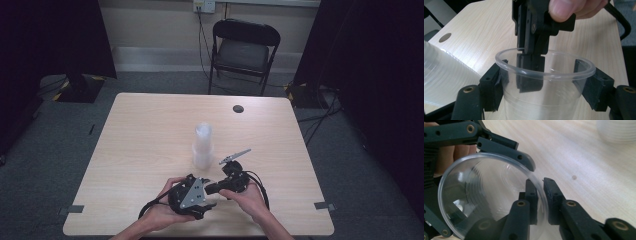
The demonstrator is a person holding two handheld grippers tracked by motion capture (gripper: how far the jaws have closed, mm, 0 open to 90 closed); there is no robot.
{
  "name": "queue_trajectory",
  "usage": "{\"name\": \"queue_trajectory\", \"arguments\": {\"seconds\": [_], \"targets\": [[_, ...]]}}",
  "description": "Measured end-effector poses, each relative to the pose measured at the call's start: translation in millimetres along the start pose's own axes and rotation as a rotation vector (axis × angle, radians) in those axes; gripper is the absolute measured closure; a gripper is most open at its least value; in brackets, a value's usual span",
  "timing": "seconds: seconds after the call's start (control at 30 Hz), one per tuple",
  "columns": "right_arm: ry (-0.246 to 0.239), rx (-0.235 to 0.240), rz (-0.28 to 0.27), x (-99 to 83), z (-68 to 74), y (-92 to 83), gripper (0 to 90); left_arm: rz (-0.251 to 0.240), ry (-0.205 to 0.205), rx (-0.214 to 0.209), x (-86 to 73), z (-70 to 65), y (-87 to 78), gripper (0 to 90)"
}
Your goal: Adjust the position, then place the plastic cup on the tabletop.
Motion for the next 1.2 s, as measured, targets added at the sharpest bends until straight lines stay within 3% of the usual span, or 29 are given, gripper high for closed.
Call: {"name": "queue_trajectory", "arguments": {"seconds": [0.1, 0.5, 0.6, 0.7, 0.83, 1.03, 1.2], "targets": [[-0.011, -0.013, -0.025, 1.1, 0.3, -4.0, 79.4, -0.014, -0.027, 0.009, -0.1, 3.4, -1.0, 28.8], [-0.064, -0.023, -0.222, 5.2, 2.3, -26.1, 75.4, -0.092, -0.242, -0.015, -5.5, 28.5, -13.0, 29.1], [-0.069, -0.036, -0.264, 5.9, 2.3, -30.1, 74.4, -0.104, -0.273, 0.0, -8.4, 33.6, -16.8, 29.1], [-0.073, -0.055, -0.296, 6.3, 2.6, -34.6, 73.5, -0.111, -0.279, 0.011, -9.5, 36.8, -18.7, 29.2], [-0.123, -0.066, -0.332, 6.6, 5.0, -40.2, 70.8, -0.117, -0.337, 0.008, -12.3, 42.6, -20.3, 29.2], [-0.109, -0.109, -0.398, 5.8, 1.5, -52.7, 68.3, -0.162, -0.386, 0.038, -14.2, 51.7, -25.7, 29.2], [-0.09, -0.168, -0.407, 2.1, -2.8, -58.5, 61.2, -0.185, -0.424, 0.059, -15.6, 61.0, -32.4, 29.0]]}}
Point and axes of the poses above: each handheld gripper's, and its own axes: y roughly forward along the jaws, x roughly out of its top, z roughly to its left, the point moved 2 cm from there along y, roughly forward along the jaws, and after that the axes turned 13 degrees about -y, right-handed, at the moved point
